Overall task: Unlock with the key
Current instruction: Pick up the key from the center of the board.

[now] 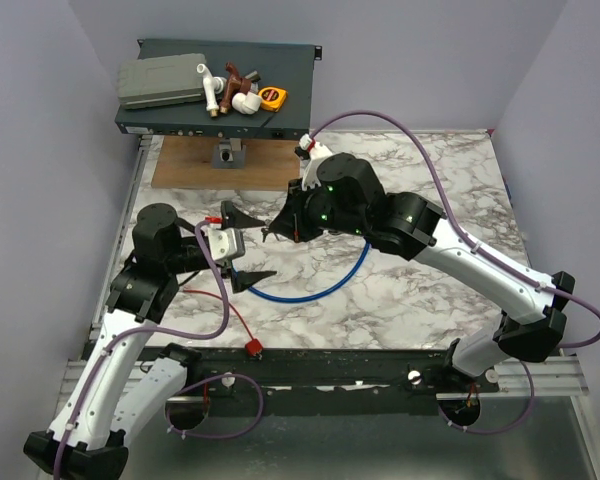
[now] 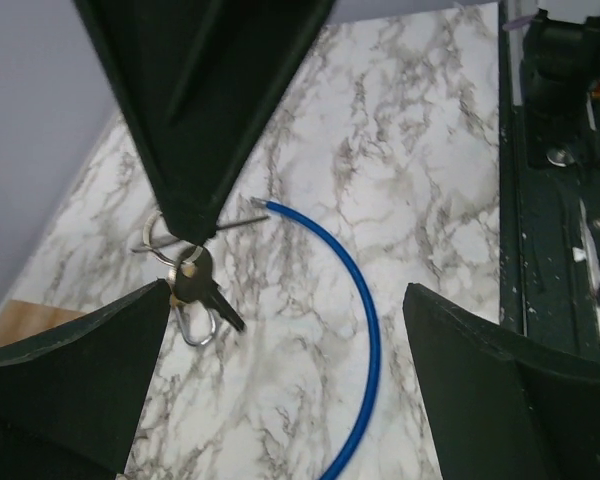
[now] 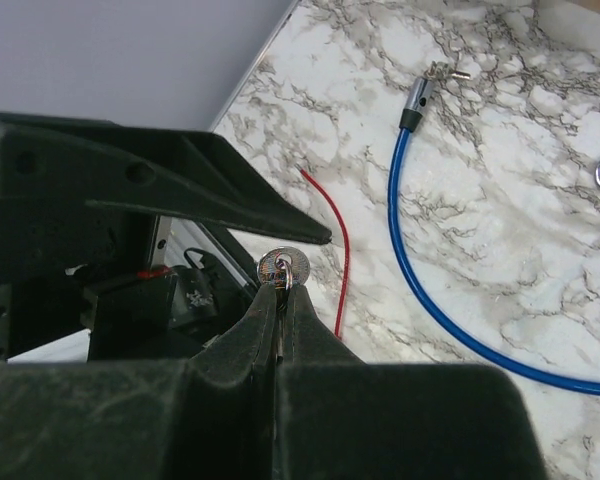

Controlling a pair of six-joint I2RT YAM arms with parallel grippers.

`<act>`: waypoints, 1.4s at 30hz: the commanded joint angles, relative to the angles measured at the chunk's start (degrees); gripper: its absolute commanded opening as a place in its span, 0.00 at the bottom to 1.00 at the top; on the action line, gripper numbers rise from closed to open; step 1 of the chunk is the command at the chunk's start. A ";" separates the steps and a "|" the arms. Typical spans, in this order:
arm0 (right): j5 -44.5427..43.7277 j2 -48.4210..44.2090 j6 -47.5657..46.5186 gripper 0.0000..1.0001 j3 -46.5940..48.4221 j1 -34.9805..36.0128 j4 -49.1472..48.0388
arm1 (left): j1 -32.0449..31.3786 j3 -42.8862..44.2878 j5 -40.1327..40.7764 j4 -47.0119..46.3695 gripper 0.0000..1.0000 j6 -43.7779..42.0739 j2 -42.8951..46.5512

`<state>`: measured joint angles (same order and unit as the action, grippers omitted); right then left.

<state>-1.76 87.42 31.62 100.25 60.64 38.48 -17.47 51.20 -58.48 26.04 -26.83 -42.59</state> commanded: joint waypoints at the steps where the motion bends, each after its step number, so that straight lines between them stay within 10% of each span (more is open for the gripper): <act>1: 3.05 -2.15 0.03 0.01 0.51 0.02 -2.85 | -0.81 1.04 5.03 -15.28 0.98 10.09 -1.49; 22: 4.86 -2.32 -0.01 0.01 0.23 0.09 -4.11 | -1.16 -1.71 5.97 -19.27 0.65 15.19 -2.32; 32: 4.40 -2.89 0.07 0.00 -1.23 0.07 -4.62 | -1.20 -0.99 6.98 -21.21 0.02 17.05 -2.60; 42: -0.99 -5.11 -0.36 0.01 -3.61 0.08 -4.23 | -1.25 2.27 3.11 -9.19 0.00 2.39 -2.18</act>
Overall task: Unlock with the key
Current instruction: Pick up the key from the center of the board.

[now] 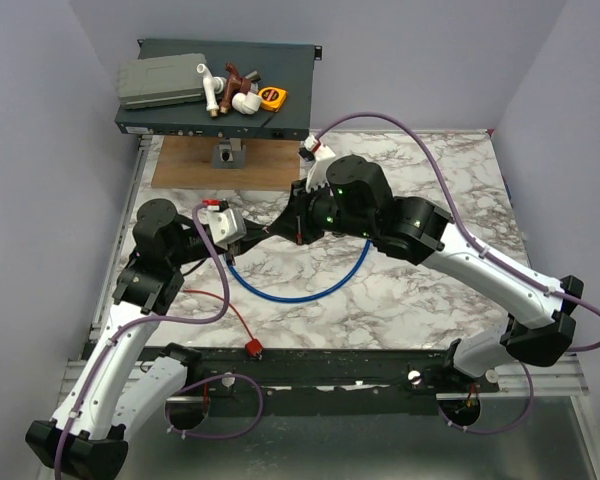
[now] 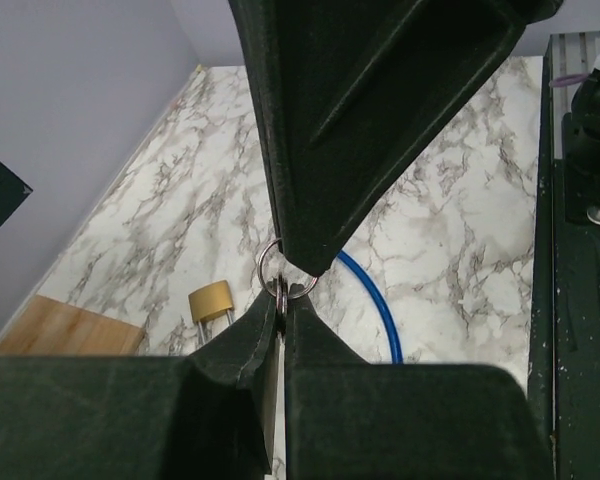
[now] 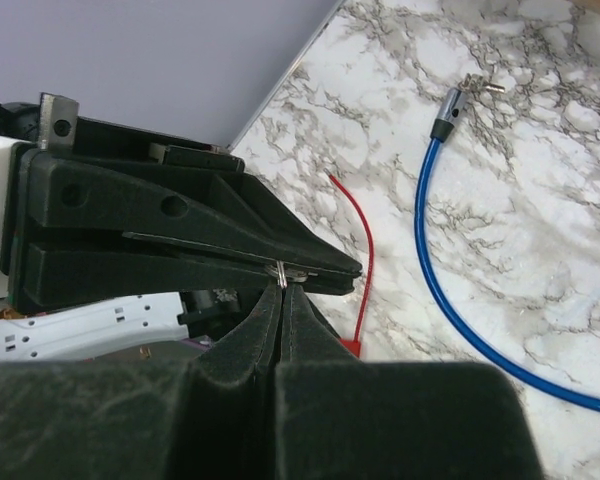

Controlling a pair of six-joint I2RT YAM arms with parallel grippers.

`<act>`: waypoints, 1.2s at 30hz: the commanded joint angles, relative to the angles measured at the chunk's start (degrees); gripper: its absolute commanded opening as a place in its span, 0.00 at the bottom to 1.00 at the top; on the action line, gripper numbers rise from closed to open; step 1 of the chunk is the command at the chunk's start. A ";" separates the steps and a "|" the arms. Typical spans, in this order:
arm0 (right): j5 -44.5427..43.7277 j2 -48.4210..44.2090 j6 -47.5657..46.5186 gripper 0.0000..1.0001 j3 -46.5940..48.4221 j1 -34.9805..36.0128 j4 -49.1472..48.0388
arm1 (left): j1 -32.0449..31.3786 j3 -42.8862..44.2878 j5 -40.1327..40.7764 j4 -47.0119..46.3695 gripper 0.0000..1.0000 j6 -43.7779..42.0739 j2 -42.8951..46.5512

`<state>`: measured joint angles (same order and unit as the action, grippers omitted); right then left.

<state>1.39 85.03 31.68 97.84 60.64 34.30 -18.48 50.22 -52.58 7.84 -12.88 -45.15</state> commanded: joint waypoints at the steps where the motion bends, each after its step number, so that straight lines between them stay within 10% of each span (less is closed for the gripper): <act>1: -4.87 -3.17 -0.65 0.01 -1.36 0.05 0.38 | -0.24 4.25 -3.45 11.76 0.00 -16.25 0.08; 5: -7.61 -4.34 -1.75 0.01 -1.13 0.08 1.72 | -0.41 8.95 -3.77 24.39 0.00 -34.30 -1.44; 17: -6.68 -5.13 -2.39 0.01 -1.68 0.04 2.15 | -1.12 10.25 0.59 33.14 0.00 -53.23 -1.25; 23: -8.95 -5.24 -3.36 0.51 -1.94 -0.60 2.79 | -1.61 -0.33 3.33 30.90 0.00 -93.99 6.76; 27: -6.33 -4.79 -3.11 0.64 -3.22 -2.12 1.63 | -1.57 -9.33 0.35 20.48 0.00 -115.66 11.29; 36: 7.60 -8.27 -2.42 0.76 -13.83 -4.47 -4.70 | -1.65 -17.32 -2.12 4.24 0.05 -117.78 13.62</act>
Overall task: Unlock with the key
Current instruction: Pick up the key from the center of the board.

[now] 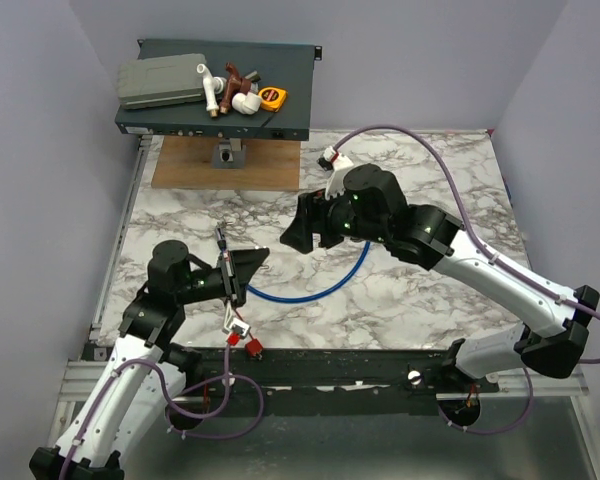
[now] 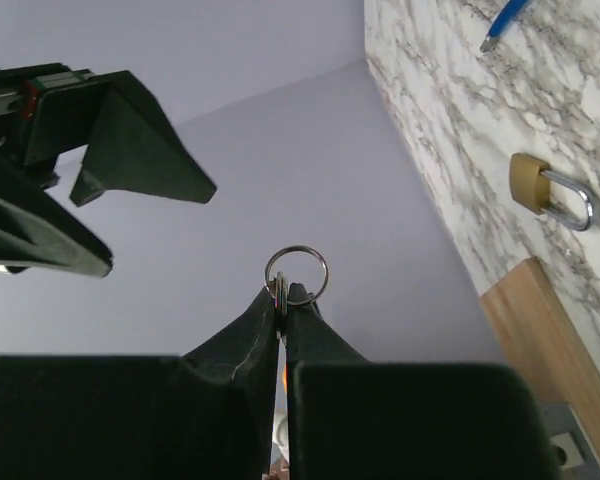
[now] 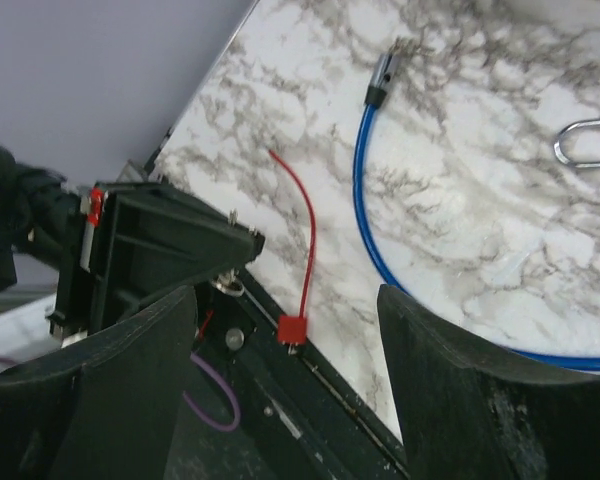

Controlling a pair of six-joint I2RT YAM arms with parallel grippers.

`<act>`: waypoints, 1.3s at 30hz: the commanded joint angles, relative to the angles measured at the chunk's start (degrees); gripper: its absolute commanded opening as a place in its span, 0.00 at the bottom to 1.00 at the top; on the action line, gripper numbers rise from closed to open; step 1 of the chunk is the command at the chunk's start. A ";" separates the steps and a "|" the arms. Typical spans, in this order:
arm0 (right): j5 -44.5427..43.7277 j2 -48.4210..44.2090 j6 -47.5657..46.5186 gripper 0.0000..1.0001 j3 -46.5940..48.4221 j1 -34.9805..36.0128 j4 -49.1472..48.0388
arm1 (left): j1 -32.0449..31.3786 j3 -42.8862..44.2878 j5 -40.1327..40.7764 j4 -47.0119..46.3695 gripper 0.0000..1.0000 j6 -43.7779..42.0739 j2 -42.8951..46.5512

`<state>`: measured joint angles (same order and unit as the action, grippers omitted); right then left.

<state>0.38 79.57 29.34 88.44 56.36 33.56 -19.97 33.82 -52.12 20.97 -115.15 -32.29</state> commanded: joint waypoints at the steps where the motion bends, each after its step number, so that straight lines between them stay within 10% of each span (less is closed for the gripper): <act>1: 10.84 -2.92 -0.09 0.76 -5.96 -0.17 -5.16 | -0.16 -1.14 -2.25 -10.72 0.05 -14.84 0.62; 29: 32.82 2.33 7.72 0.41 -12.46 -4.82 -27.40 | -4.37 -1.04 7.21 -26.08 0.00 4.58 0.00; 39: 35.48 2.22 11.27 0.01 -13.37 -5.66 -36.03 | -7.43 -1.40 9.22 -23.61 0.00 4.62 0.51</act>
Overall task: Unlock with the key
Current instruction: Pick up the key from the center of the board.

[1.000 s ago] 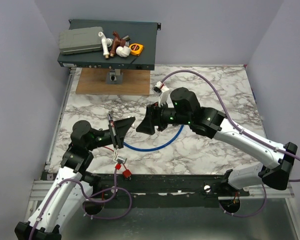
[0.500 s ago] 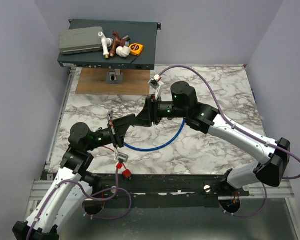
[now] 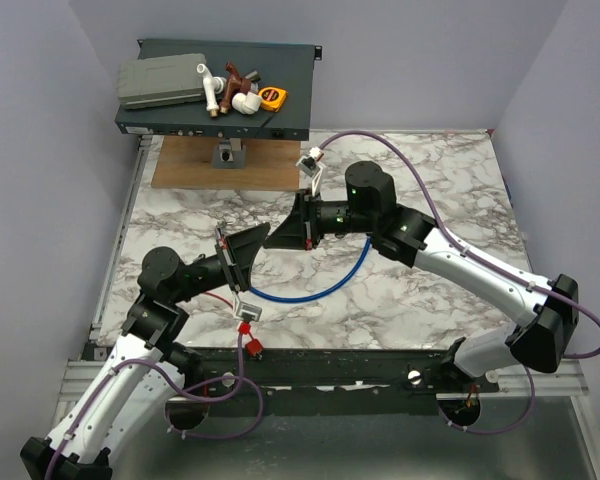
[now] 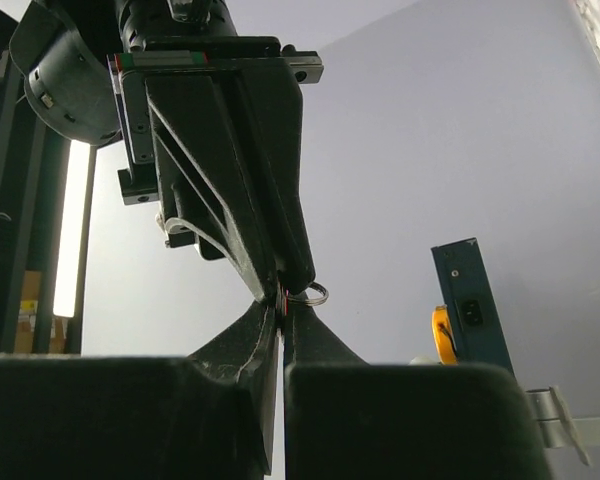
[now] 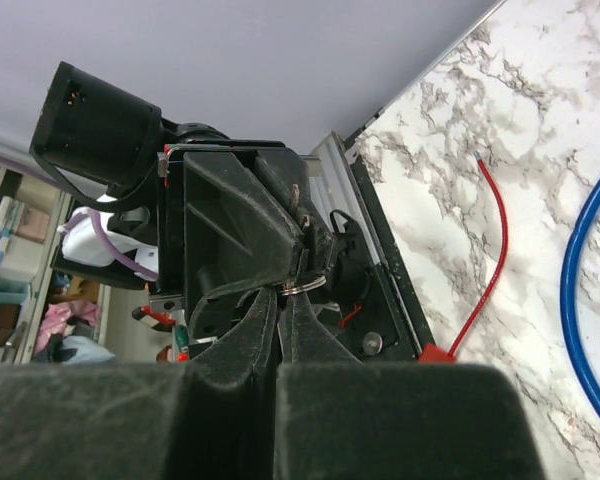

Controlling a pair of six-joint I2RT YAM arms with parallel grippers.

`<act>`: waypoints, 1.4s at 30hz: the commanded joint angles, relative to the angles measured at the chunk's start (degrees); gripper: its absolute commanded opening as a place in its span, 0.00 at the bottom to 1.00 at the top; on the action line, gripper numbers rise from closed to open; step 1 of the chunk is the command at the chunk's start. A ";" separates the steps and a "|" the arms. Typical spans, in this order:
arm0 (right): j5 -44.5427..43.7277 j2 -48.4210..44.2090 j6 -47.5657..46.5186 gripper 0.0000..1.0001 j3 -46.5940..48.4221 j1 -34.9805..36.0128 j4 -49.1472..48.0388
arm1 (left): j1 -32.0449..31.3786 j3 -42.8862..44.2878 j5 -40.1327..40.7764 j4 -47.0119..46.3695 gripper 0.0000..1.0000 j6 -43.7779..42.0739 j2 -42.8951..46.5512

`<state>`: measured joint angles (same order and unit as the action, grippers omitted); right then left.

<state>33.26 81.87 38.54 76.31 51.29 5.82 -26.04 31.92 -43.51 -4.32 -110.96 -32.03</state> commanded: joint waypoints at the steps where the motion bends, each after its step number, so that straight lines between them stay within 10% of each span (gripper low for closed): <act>1: 3.04 -0.57 2.76 0.01 -1.98 -0.78 -10.09 | -1.37 0.49 0.73 1.95 0.00 0.52 0.25; 6: 3.48 -3.59 4.33 0.00 -6.14 -2.27 -13.91 | -1.55 1.50 3.15 2.95 0.15 2.93 -0.49; 11: 4.01 -6.37 5.09 0.01 -10.12 -5.04 -13.89 | -1.51 2.71 7.83 -0.08 0.52 8.65 -1.18; 16: 4.73 -7.69 4.80 0.01 -12.31 -6.98 -12.29 | -1.54 4.40 11.41 -0.01 0.61 12.94 -0.95; 30: 13.41 -4.63 5.67 0.01 -9.44 -7.09 -14.53 | -1.54 3.31 3.84 1.55 0.59 3.29 -4.58; 42: 16.22 -2.85 6.71 0.01 -8.83 -7.12 -15.98 | -1.53 1.46 1.34 -6.13 0.19 5.06 -4.77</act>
<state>46.92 77.95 44.62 65.54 44.18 -8.23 -27.40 34.68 -38.87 -5.10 -106.98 -37.91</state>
